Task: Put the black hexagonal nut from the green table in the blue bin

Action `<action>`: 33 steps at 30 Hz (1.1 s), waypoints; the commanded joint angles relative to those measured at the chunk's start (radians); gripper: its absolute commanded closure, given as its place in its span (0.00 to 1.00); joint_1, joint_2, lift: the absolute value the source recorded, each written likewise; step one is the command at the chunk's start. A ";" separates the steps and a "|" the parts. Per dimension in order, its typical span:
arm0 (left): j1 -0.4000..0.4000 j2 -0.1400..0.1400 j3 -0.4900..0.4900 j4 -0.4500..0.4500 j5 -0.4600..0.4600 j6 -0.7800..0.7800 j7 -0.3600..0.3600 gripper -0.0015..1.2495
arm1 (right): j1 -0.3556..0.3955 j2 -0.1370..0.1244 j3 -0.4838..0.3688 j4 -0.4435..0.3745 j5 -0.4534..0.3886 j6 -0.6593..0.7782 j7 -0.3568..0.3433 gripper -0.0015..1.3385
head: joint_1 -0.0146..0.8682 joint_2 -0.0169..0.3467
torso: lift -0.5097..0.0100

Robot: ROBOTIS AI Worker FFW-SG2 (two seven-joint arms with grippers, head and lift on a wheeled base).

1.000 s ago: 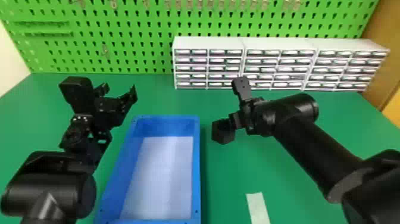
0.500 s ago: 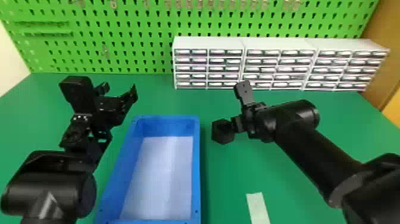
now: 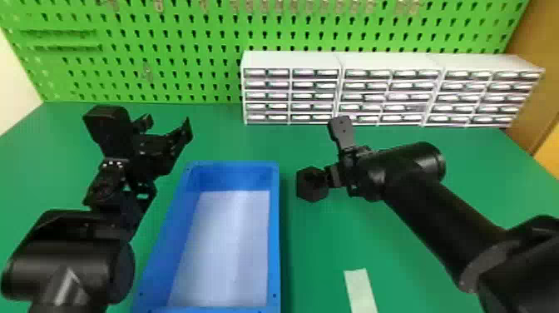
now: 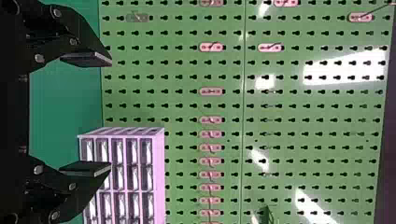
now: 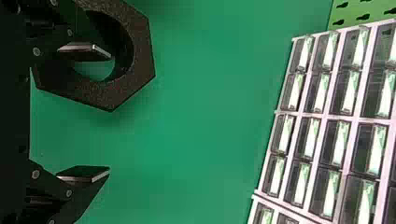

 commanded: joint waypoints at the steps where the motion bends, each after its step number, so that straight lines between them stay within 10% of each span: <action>1: 0.001 0.000 0.002 0.000 -0.001 0.000 0.000 0.37 | 0.000 0.001 0.005 0.000 -0.013 0.007 -0.001 0.31 | 0.79 0.19 | 0.79; 33: 0.003 0.000 0.002 -0.002 -0.011 0.000 0.000 0.37 | -0.003 0.001 0.017 -0.001 0.010 0.065 -0.004 0.80 | 0.79 0.19 | 0.79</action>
